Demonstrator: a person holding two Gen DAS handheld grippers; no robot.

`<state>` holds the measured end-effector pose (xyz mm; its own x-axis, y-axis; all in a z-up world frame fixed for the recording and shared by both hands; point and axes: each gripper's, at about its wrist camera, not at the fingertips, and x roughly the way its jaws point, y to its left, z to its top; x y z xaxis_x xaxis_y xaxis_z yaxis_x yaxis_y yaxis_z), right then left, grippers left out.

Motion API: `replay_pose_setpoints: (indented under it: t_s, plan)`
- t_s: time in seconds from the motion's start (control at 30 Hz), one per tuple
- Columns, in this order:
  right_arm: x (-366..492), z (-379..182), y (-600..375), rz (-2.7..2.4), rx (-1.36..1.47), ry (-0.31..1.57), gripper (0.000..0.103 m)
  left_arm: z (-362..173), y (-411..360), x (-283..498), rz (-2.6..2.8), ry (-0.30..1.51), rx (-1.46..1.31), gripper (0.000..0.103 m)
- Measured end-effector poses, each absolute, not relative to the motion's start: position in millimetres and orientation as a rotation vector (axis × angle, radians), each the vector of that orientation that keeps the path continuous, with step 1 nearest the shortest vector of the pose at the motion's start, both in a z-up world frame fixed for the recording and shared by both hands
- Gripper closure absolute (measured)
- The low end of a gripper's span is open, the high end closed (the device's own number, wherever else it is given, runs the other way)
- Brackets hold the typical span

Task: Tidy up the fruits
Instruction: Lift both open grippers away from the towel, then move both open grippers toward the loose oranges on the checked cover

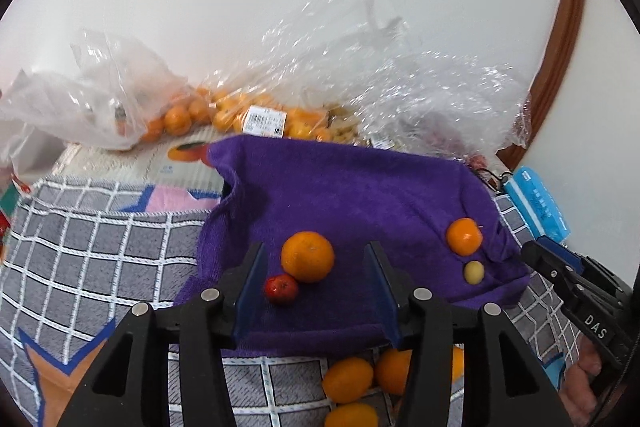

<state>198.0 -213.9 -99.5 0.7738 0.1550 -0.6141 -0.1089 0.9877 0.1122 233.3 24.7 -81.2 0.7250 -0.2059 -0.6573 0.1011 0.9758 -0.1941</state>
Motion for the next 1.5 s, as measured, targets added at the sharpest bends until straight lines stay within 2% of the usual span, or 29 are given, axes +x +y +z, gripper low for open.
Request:
replay_pose_setpoints:
  t_s: [0.17,0.77,1.5]
  plan:
    - [174.4,-97.7,-208.3,0.157,0.104,0.68,0.063,-73.2,32.1,215.6,-0.162,0.738,-0.139,0.053]
    - [126.9,-119.3,-169.0,0.19,0.054,0.73,0.063,-83.0,85.5,154.3,-0.082,0.794,-0.162,0.049]
    - [161.2,-167.5,-144.7,0.219,0.028,0.869,0.063,-104.8,112.3,154.7,-0.073,0.855,-0.196,0.047]
